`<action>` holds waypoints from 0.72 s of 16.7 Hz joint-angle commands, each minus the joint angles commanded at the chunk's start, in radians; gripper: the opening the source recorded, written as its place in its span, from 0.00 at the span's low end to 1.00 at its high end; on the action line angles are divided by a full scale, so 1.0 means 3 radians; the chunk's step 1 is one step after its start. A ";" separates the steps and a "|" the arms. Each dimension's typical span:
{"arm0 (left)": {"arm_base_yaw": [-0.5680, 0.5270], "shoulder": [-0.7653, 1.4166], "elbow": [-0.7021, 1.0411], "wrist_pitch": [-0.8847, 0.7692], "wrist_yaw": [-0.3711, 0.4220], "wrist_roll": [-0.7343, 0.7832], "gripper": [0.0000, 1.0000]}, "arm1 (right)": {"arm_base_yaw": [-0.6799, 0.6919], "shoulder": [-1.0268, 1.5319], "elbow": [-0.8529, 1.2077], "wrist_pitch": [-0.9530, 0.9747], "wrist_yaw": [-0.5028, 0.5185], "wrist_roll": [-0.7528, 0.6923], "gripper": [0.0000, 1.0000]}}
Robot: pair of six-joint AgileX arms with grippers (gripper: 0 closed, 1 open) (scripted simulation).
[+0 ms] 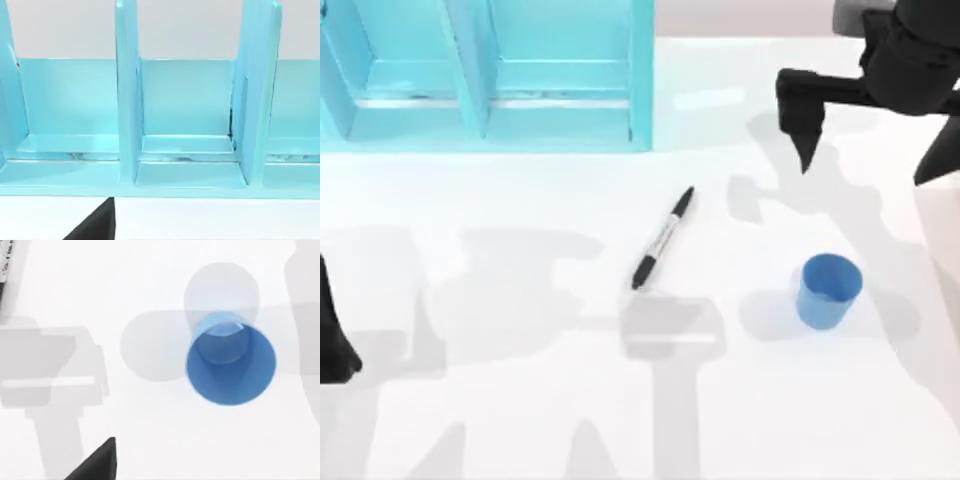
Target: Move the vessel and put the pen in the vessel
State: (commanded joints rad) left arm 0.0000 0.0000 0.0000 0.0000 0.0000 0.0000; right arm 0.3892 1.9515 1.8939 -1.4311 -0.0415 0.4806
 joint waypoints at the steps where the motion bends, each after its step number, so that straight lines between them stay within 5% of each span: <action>1: 0.0000 0.0000 0.0000 0.0000 0.0000 0.0000 1.00 | 0.0056 0.0137 0.0078 0.0082 -0.0019 0.0179 1.00; 7: 0.0000 0.0000 0.0000 0.0000 0.0000 0.0000 1.00 | 0.0456 0.1055 0.0571 0.0692 -0.0145 0.1492 1.00; 12: 0.0000 0.0000 0.0000 0.0000 0.0000 0.0000 1.00 | 0.0622 0.1412 0.0749 0.0970 -0.0209 0.1931 1.00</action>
State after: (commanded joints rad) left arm 0.0000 0.0000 0.0000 0.0000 0.0000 0.0000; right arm 0.5758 2.3750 2.1186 -1.1400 -0.1041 1.0597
